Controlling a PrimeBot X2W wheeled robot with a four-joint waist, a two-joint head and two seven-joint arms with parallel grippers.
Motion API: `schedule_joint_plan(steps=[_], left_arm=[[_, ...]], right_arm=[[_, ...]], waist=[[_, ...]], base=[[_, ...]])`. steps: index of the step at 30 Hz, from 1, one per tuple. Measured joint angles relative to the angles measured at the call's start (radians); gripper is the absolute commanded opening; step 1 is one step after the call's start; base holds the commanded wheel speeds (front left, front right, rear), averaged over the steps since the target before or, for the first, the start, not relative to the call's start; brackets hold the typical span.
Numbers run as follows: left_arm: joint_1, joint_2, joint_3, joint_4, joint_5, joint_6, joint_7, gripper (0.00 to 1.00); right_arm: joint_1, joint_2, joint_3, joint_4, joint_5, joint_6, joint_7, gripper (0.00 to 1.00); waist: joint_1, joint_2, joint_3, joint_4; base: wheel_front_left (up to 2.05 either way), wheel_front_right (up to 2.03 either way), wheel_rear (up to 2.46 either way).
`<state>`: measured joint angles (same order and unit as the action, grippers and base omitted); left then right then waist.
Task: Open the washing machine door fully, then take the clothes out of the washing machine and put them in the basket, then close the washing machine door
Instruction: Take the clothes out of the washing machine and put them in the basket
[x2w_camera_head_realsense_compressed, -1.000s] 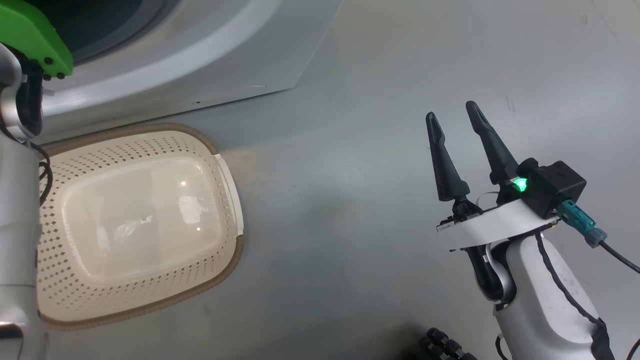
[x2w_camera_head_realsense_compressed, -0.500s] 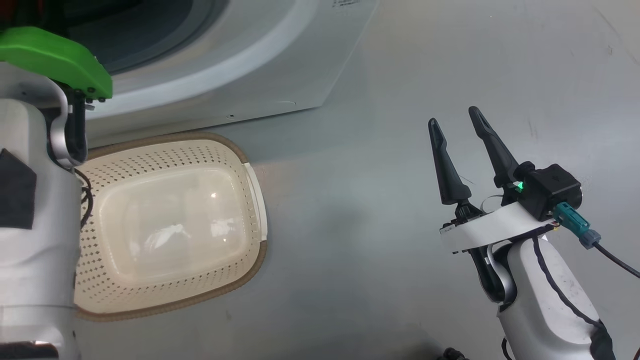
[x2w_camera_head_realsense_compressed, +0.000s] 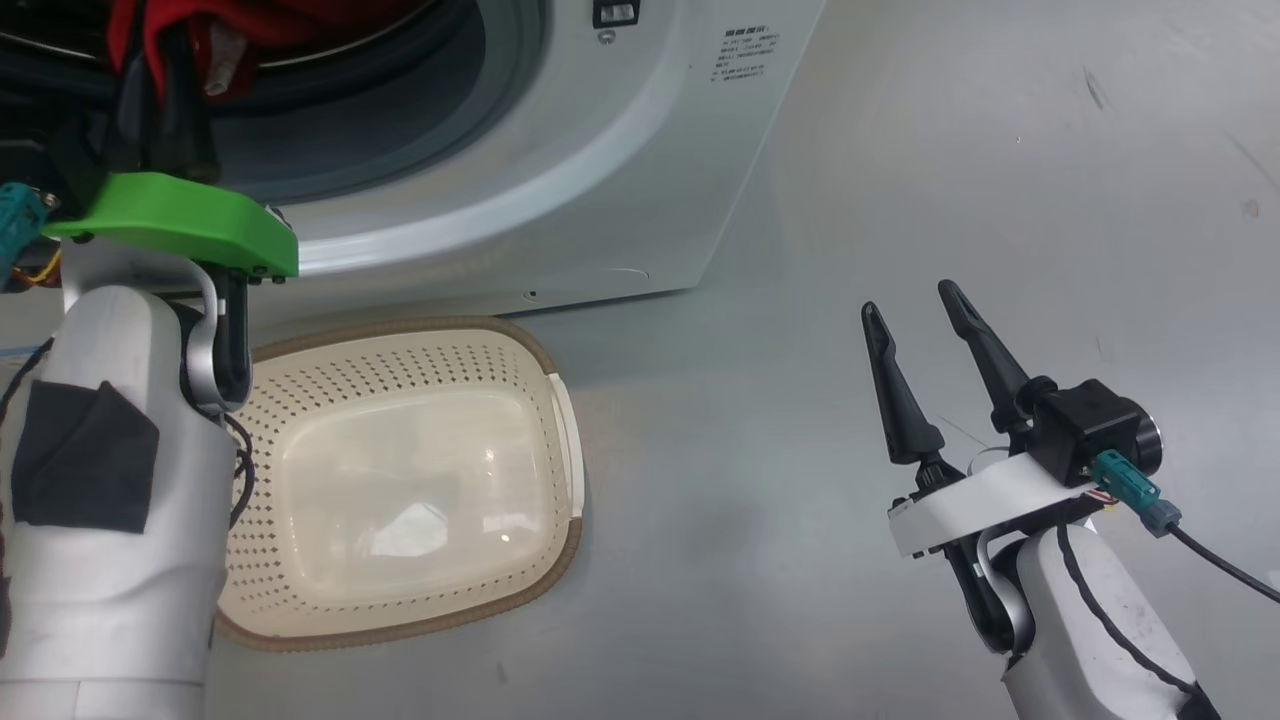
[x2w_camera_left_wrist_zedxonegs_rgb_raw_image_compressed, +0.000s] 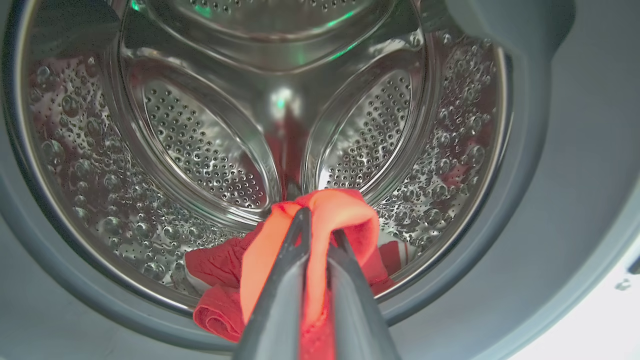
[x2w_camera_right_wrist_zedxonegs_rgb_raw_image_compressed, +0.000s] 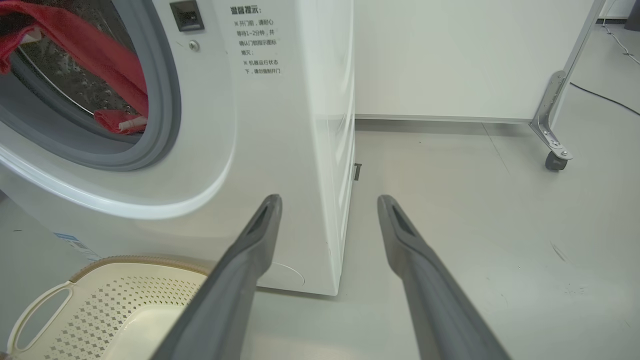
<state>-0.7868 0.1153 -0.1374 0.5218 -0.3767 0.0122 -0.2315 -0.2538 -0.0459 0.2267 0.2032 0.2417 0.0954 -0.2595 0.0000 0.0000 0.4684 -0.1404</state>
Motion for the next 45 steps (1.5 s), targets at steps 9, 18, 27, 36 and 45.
schedule_joint_plan(steps=[9,18,27,36,45], left_arm=[[0.080,-0.010,-0.002,-0.086,0.021,0.001,-0.017,0.00],[0.131,-0.021,-0.002,-0.216,0.045,0.013,-0.021,0.00],[0.180,-0.027,-0.003,-0.387,0.069,0.027,-0.025,0.00],[0.249,-0.029,-0.010,-0.545,0.109,0.036,-0.026,0.00],[0.390,-0.036,-0.034,-0.623,0.113,0.054,-0.025,0.00]], right_arm=[[0.060,0.000,-0.001,0.021,-0.007,0.001,0.000,1.00],[0.119,0.000,-0.021,0.025,-0.007,0.007,0.000,1.00],[0.148,0.000,-0.024,0.023,-0.007,0.007,0.000,1.00],[0.165,0.000,-0.028,0.019,-0.007,0.007,0.000,1.00],[0.182,0.000,-0.025,0.009,-0.005,0.008,0.000,1.00]], waist=[[0.0000,0.0000,-0.103,0.031],[0.0000,0.0000,-0.200,0.057],[0.0000,0.0000,-0.263,0.082],[-0.0001,0.0000,-0.300,0.101],[0.0000,0.0000,-0.311,0.110]], base=[[0.00,0.00,0.00],[0.00,0.00,0.00],[0.00,0.00,0.00],[0.00,0.00,0.00],[0.00,0.00,0.00]])
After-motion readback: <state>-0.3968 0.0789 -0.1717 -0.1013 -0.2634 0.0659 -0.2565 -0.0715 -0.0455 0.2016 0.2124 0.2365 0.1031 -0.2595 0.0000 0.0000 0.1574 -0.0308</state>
